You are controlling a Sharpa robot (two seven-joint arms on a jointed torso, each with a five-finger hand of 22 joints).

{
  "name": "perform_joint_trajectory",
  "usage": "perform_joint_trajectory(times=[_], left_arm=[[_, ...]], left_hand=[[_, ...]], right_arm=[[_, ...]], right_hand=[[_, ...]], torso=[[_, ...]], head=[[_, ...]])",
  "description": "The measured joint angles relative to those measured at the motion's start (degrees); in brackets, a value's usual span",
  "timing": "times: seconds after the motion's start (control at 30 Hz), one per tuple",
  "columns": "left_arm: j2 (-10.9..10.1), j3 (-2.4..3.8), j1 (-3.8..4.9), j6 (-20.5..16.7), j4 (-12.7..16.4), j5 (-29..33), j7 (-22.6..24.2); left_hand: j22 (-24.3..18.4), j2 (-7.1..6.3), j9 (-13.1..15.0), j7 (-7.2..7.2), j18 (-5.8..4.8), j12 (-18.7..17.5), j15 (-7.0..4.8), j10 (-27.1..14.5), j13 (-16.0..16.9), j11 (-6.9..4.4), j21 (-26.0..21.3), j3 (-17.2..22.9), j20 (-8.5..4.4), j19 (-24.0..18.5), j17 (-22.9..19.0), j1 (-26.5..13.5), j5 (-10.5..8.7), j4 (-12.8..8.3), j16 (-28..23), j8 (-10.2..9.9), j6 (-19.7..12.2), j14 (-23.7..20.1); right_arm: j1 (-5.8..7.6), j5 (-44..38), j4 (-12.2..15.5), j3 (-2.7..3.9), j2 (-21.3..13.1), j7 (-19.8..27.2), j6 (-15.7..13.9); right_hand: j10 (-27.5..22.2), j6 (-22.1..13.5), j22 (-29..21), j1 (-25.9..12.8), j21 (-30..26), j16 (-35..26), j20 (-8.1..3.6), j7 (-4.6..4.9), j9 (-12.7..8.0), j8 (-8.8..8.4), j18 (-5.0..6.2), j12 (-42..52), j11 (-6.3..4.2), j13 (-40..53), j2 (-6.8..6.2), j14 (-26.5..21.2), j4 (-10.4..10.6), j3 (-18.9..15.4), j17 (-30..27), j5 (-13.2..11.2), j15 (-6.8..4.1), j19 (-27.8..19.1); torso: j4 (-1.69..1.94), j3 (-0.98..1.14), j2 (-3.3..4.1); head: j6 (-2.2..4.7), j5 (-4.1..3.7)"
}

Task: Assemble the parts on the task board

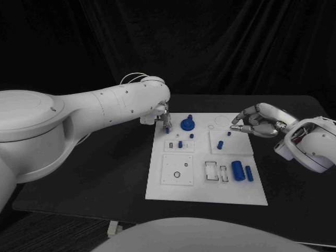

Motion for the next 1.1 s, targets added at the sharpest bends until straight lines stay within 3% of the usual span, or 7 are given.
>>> perform_joint_trajectory(times=[0.23,0.53,0.73,0.77,1.1], left_arm=[[0.2,0.02,-0.11,0.0,-0.2,0.0,0.2],[0.3,0.05,-0.21,-0.2,-0.3,0.0,0.3],[0.1,0.05,-0.25,-0.5,0.0,-0.1,0.3],[0.0,0.05,-0.25,-0.6,0.1,-0.1,0.2],[-1.6,0.04,-0.28,-1.8,3.4,0.0,-0.3]], left_hand=[[0.0,-0.59,0.7,0.32,0.0,0.0,0.0,0.0,0.0,0.0,-0.3,3.5,0.0,0.0,0.0,0.6,2.96,-0.8,0.0,0.3,-0.3,0.0],[0.0,-1.99,1.9,0.42,0.0,0.0,0.0,0.0,0.0,0.0,-0.2,8.8,0.0,0.0,0.0,0.1,3.71,-2.8,0.0,1.1,-0.8,0.0],[0.0,-2.74,3.1,0.53,0.0,0.0,0.0,0.0,0.0,0.0,-0.2,9.3,0.0,0.0,0.0,0.4,5.04,-2.2,0.0,1.8,-0.9,0.0],[0.0,-3.04,3.2,0.56,0.0,0.0,0.0,0.0,0.0,0.0,-0.2,10.7,0.0,0.0,0.0,0.1,5.18,-3.3,0.0,2.0,-0.9,0.0],[0.0,-3.64,4.6,0.58,0.0,0.0,0.0,0.0,0.0,0.0,-0.4,11.3,0.0,0.0,0.0,-0.5,5.86,-2.8,0.0,3.1,-0.9,0.0]], right_arm=[[0.0,0.0,0.0,0.0,0.0,0.0,0.1],[0.0,0.0,0.0,0.0,0.0,-0.1,0.2],[0.0,0.0,-0.1,0.0,0.0,-0.1,0.3],[0.0,0.0,-0.1,0.0,0.0,-0.1,0.3],[-0.03,0.0,-0.2,0.0,0.0,-0.1,0.5]], right_hand=[[0.0,0.0,0.0,0.2,0.0,0.0,0.0,0.0,0.0,0.0,0.0,0.0,0.0,0.0,0.23,0.0,0.0,0.0,0.0,0.0,0.0,0.0],[0.0,0.0,0.0,0.2,0.0,0.0,0.0,0.0,0.0,0.0,0.0,0.0,0.0,0.0,0.23,0.0,-0.1,-0.1,0.0,0.0,0.0,0.0],[0.0,0.0,0.0,0.2,0.0,0.0,0.0,0.0,0.0,0.0,0.0,0.0,0.0,0.0,0.23,0.0,-0.2,-0.2,0.0,0.0,0.0,0.0],[0.0,0.0,0.0,0.2,0.0,0.0,0.0,0.0,0.0,0.0,0.0,0.0,0.0,0.0,0.25,0.0,-0.2,-0.2,0.0,0.0,0.0,0.0],[0.0,0.0,0.0,0.0,0.0,0.0,0.0,0.0,0.0,0.0,0.0,0.0,0.0,0.0,0.47,0.0,-0.2,-0.2,0.0,0.0,0.0,0.0]], torso=[[-0.01,0.0,0.01],[-0.01,0.0,0.02],[-0.01,0.0,0.02],[-0.01,0.0,0.02],[-0.01,0.01,0.02]], head=[[0.0,0.07],[0.0,0.06],[0.0,0.11],[0.0,0.13],[0.0,0.31]])
